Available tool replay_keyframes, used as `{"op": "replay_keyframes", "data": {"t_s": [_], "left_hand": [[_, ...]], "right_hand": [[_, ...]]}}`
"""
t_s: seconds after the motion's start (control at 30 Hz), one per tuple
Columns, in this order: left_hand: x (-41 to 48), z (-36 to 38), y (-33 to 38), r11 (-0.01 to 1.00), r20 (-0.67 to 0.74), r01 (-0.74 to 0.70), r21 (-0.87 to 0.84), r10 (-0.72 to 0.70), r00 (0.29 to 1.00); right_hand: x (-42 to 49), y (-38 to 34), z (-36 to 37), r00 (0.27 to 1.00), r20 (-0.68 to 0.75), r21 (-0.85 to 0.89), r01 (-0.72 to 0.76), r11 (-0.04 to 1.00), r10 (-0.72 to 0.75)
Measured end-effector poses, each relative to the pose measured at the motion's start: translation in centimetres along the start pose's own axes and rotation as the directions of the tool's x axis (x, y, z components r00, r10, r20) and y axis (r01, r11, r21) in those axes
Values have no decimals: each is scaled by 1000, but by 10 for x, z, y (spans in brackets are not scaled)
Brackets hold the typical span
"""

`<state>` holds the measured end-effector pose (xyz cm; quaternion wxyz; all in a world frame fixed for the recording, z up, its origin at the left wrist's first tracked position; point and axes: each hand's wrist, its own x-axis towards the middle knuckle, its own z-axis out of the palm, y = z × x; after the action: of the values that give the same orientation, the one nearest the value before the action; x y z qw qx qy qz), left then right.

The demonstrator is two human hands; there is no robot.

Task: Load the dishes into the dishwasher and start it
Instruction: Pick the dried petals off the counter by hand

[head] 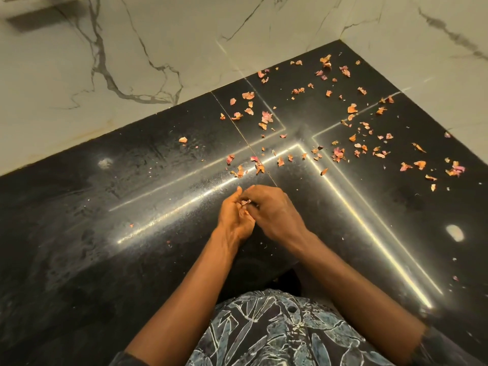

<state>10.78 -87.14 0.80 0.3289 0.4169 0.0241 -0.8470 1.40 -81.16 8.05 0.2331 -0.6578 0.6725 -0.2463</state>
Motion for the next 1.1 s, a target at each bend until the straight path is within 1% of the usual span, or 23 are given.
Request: {"op": "replay_keyframes", "data": {"t_s": [0.03, 0.07, 0.1, 0.13, 0.17, 0.2, 0.23, 0.3, 0.33, 0.37, 0.43, 0.5, 0.6, 0.73, 0.8, 0.83, 0.9, 0.97, 1.0, 1.03, 1.1], "left_hand": [[0, 1, 0, 1000, 11, 8, 14, -8, 1000], [-2, 3, 0, 1000, 14, 8, 27, -8, 1000], [-4, 4, 1, 999, 5, 11, 34, -11, 1000], [-6, 5, 2, 1000, 0, 19, 24, -19, 1000], [-8, 6, 4, 1000, -16, 20, 12, -20, 1000], [-10, 7, 5, 1000, -27, 15, 2, -15, 1000], [-11, 7, 7, 1000, -37, 7, -4, -7, 999], [-12, 6, 10, 1000, -34, 5, -14, -5, 999], [-14, 6, 12, 1000, -25, 3, -27, -3, 1000], [-14, 6, 13, 999, -20, -4, -37, 4, 1000], [-14, 5, 15, 998, -3, -19, -57, 19, 1000], [-13, 4, 17, 996, 7, -39, -83, 40, 999], [-15, 3, 19, 994, 14, -61, -93, 63, 998], [-18, 4, 21, 993, 9, -73, -92, 74, 997], [-19, 3, 22, 992, 14, -81, -92, 82, 996], [-18, 2, 23, 992, 15, -83, -93, 85, 996], [-19, 1, 23, 991, 16, -82, -103, 84, 996], [-19, -3, 23, 990, 13, -87, -114, 89, 996], [-18, -5, 23, 989, 11, -88, -115, 90, 996], [-17, -7, 22, 989, 8, -90, -117, 91, 996], [-14, -9, 21, 989, -2, -91, -118, 91, 996]], "right_hand": [[1, 1, -3, 1000, -20, 0, 10, 1000, -10], [3, 5, -7, 998, -66, 38, -6, 999, 8], [4, 10, -14, 990, -121, 108, -53, 993, 66], [4, 20, -21, 972, -176, 197, -118, 973, 153], [6, 31, -27, 948, -203, 280, -185, 942, 246], [7, 47, -29, 923, -210, 310, -251, 917, 324], [8, 64, -28, 902, -207, 261, -322, 910, 378], [7, 91, -20, 881, -154, 49, -445, 894, 447], [4, 99, -13, 880, -109, -57, -469, 881, 461], [0, 100, -6, 885, -62, -153, -465, 872, 461], [-3, 90, 8, 921, -18, -283, -378, 881, 389], [-2, 73, 19, 960, 11, -315, -262, 912, 280], [-2, 56, 36, 983, 82, -349, -128, 928, 166], [-3, 47, 42, 987, 135, -423, -24, 906, 89], [3, 51, 37, 987, 132, -399, -36, 916, 96], [6, 55, 33, 986, 107, -367, -80, 927, 127], [14, 65, 21, 966, 19, -271, -241, 932, 256], [20, 77, 8, 916, -42, -113, -401, 909, 399], [21, 78, 3, 891, -53, -21, -451, 892, 450], [22, 75, -1, 879, -58, 62, -469, 881, 473], [22, 56, -6, 912, -55, 163, -393, 905, 406]]}}
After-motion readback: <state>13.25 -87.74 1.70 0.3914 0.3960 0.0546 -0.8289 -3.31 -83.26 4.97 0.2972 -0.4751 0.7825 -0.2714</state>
